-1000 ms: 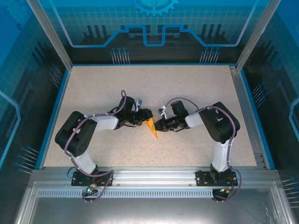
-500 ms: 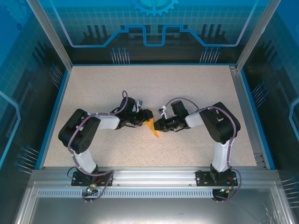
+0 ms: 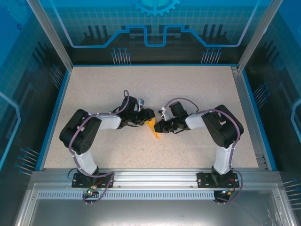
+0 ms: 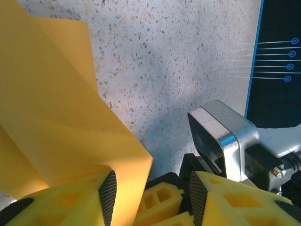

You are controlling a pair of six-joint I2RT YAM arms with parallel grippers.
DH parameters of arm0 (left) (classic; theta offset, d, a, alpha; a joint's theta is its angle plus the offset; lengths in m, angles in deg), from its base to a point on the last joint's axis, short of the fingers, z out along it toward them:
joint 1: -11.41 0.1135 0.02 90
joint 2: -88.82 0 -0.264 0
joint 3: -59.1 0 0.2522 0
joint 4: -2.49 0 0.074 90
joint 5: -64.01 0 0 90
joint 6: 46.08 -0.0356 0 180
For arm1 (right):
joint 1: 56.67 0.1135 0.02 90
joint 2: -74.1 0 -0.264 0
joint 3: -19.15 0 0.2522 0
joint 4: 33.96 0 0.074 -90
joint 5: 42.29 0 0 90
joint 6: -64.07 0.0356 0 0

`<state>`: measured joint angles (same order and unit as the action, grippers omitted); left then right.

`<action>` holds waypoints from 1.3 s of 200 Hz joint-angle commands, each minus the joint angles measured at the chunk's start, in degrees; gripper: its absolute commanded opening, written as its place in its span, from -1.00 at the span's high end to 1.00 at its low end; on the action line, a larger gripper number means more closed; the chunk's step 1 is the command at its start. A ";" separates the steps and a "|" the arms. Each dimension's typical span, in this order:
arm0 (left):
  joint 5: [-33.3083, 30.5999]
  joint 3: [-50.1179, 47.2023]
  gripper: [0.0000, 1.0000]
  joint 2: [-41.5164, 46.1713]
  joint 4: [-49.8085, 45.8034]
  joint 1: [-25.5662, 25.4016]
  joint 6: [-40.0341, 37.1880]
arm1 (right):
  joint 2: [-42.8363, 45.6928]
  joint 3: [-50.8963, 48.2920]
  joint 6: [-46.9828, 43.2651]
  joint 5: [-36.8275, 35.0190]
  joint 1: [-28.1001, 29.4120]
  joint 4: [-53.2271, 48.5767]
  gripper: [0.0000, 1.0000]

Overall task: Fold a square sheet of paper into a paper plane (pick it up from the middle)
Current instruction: Fold the wing for the fifth time at the center of the table.

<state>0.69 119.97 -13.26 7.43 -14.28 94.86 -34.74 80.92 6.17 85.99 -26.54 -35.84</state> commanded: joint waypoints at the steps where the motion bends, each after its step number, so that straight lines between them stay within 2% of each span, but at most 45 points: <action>1: -0.18 1.06 0.03 1.20 -1.95 -0.15 -0.70 | 1.06 -0.11 -0.97 -4.13 0.45 -2.72 0.81; 33: -2.12 0.24 -0.03 5.03 -5.27 -0.01 -2.43 | 1.93 -0.11 0.36 -0.69 -0.36 -0.90 0.88; 87: -3.05 -2.04 -0.08 9.38 -7.54 -0.05 -3.83 | 1.72 0.31 2.97 6.86 -2.44 2.20 0.89; 172: -2.97 -3.92 -0.09 9.37 -4.71 -0.05 -3.22 | -4.49 10.23 -0.97 13.46 -3.10 -12.56 0.87; 260: -4.44 -5.90 -0.09 10.50 -3.72 0.01 -3.30 | -8.64 12.73 -2.38 15.71 -3.02 -15.42 0.85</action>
<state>-2.66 114.85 -4.46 2.75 -14.26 92.92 -41.45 91.54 4.86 98.43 -28.99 -48.67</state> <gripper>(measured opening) 0.545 0.072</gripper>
